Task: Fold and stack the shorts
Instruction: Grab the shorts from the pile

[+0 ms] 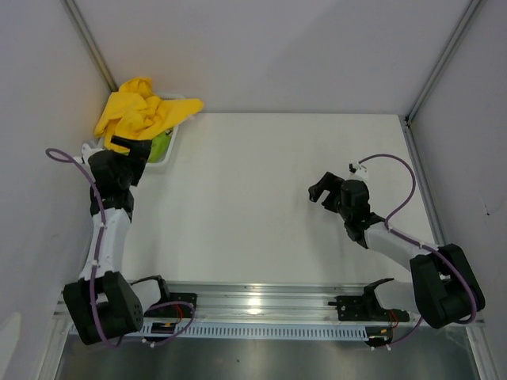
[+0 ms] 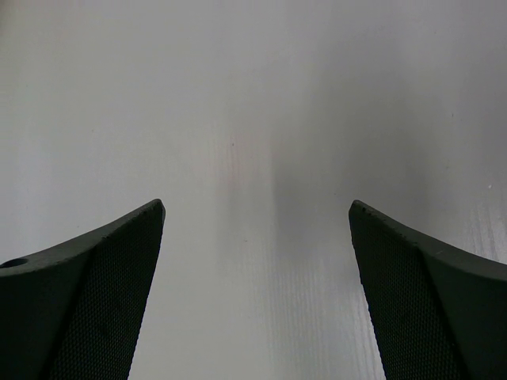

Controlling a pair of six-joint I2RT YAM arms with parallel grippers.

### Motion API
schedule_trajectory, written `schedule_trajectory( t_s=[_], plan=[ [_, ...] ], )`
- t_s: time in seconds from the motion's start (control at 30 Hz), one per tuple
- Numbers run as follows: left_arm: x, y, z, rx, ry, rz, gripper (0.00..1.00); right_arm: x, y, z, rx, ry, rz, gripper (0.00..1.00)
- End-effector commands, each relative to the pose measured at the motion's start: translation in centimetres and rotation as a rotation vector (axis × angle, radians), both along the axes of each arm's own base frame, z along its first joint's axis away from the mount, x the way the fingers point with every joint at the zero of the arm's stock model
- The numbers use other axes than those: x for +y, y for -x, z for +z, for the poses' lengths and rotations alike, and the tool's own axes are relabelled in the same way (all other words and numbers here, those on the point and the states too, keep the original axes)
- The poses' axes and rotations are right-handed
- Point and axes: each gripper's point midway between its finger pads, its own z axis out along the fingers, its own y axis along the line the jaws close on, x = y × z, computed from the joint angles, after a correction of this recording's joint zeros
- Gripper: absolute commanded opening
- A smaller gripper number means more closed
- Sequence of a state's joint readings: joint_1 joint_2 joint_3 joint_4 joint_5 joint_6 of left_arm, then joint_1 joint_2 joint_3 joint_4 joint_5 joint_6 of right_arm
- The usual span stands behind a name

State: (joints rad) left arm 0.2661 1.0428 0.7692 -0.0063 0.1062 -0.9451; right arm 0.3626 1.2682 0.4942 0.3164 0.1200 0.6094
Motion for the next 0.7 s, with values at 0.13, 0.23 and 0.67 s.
schedule_trajectory(
  t_s=[0.13, 0.23, 0.67],
  plan=[
    [2.4, -5.7, 2.3, -0.075, 0.120, 0.033, 0.99, -0.7, -0.6, 2.1, -0.073, 0.007, -0.029, 0.99],
    [3.3, -7.8, 0.1, -0.025, 0.191, 0.063, 0.99, -1.0, -0.6, 2.3, -0.083, 0.015, -0.043, 0.99],
    [8.4, -15.1, -6.1, 0.050, 0.295, 0.285, 0.89, -1.5, -0.6, 2.7, -0.093, 0.012, -0.073, 0.99]
  ],
)
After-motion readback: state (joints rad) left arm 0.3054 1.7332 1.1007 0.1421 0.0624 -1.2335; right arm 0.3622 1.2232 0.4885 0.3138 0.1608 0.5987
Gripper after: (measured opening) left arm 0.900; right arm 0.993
